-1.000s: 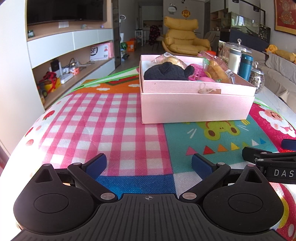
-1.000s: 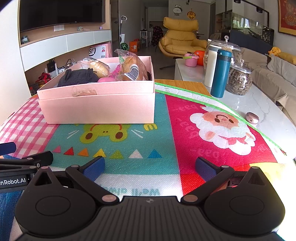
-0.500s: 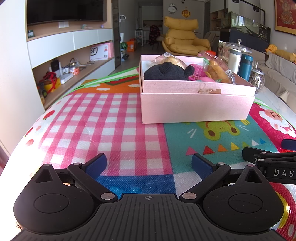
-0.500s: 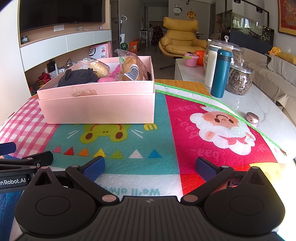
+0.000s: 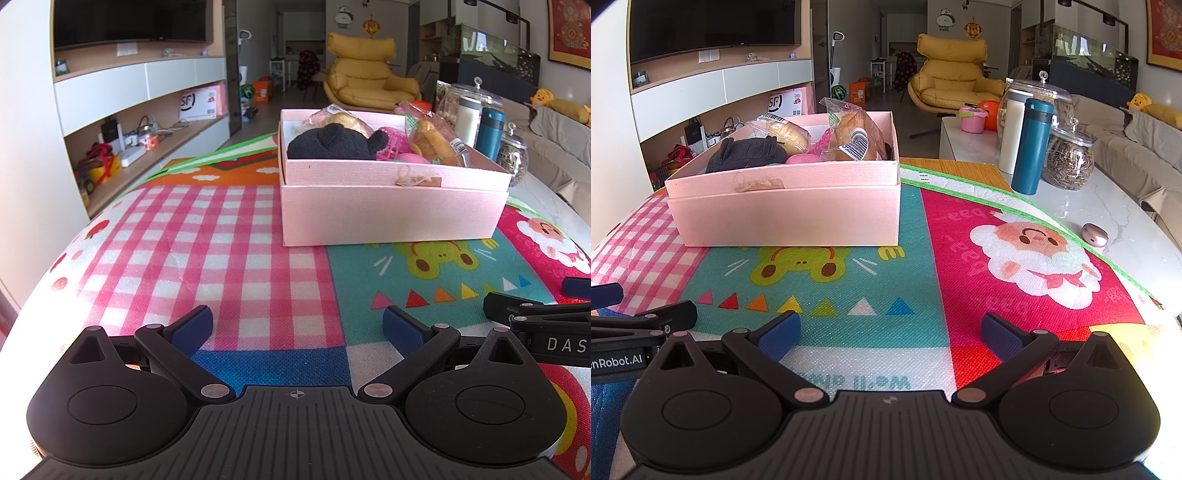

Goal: Organize objects

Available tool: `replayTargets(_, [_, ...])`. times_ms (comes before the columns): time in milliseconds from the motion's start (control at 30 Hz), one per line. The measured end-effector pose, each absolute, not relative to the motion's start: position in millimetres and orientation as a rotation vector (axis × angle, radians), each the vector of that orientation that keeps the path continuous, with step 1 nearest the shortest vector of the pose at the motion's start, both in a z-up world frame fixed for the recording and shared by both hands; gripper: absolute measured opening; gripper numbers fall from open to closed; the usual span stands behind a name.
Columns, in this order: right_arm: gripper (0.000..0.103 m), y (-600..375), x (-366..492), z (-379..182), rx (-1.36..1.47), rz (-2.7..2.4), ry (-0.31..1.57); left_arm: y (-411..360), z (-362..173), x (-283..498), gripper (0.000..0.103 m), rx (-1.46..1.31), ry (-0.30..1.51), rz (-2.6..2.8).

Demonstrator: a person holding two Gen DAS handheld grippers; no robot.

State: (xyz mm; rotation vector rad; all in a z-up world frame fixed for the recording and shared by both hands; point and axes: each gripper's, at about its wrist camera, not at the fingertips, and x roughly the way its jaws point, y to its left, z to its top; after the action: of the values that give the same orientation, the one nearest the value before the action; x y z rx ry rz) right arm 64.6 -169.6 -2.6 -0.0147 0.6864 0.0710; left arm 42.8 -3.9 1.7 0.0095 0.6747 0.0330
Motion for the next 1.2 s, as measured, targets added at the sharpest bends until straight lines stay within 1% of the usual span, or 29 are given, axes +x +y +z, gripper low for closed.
replayTargets(1200, [0.103, -169.4, 65.2, -2.5, -0.015, 0.071, 0.686, -0.3, 1.8, 44.1, 0.101, 0.006, 0.677, 0.032])
